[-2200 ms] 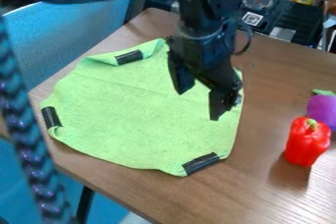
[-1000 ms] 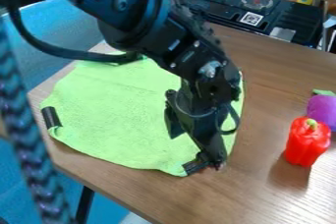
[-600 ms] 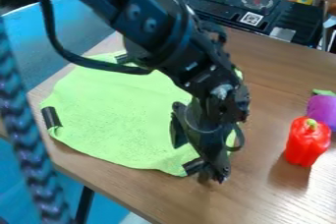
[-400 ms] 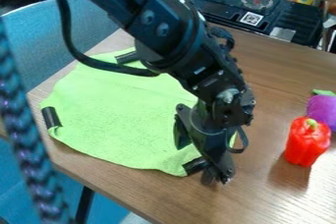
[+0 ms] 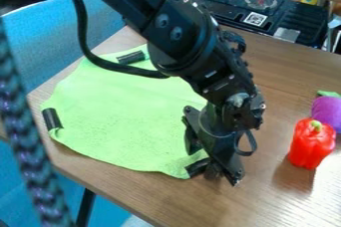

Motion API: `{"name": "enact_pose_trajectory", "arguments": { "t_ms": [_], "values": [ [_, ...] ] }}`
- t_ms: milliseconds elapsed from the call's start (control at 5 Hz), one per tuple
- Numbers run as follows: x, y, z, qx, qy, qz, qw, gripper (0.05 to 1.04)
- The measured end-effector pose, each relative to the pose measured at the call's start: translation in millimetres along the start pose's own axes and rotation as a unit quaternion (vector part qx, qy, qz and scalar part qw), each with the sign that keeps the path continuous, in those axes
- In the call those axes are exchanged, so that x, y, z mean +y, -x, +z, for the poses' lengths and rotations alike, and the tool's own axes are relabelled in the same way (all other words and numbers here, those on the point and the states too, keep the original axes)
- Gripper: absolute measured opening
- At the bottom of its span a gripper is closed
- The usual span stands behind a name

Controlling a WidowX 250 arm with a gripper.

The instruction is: Fold the cloth from bottom right to top left

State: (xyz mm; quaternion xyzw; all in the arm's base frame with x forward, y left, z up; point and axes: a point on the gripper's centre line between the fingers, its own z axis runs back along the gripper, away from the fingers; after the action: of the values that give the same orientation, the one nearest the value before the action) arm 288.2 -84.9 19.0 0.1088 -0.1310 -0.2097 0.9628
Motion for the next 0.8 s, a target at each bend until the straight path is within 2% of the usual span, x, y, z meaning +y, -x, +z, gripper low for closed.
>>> {"name": "enact_pose_trajectory", "arguments": {
  "t_ms": [200,400,600,800],
  "values": [
    [-3.7,3.2,0.4,0.010,0.013,0.000,0.9999,0.310],
    [-1.0,1.2,11.2,-0.003,0.022,0.003,0.9998,0.122],
    [-1.0,5.7,19.4,-0.009,0.028,-0.001,0.9996,0.065],
    [-0.3,7.6,30.4,-0.014,0.034,-0.004,0.9993,0.056]
  ]
}}
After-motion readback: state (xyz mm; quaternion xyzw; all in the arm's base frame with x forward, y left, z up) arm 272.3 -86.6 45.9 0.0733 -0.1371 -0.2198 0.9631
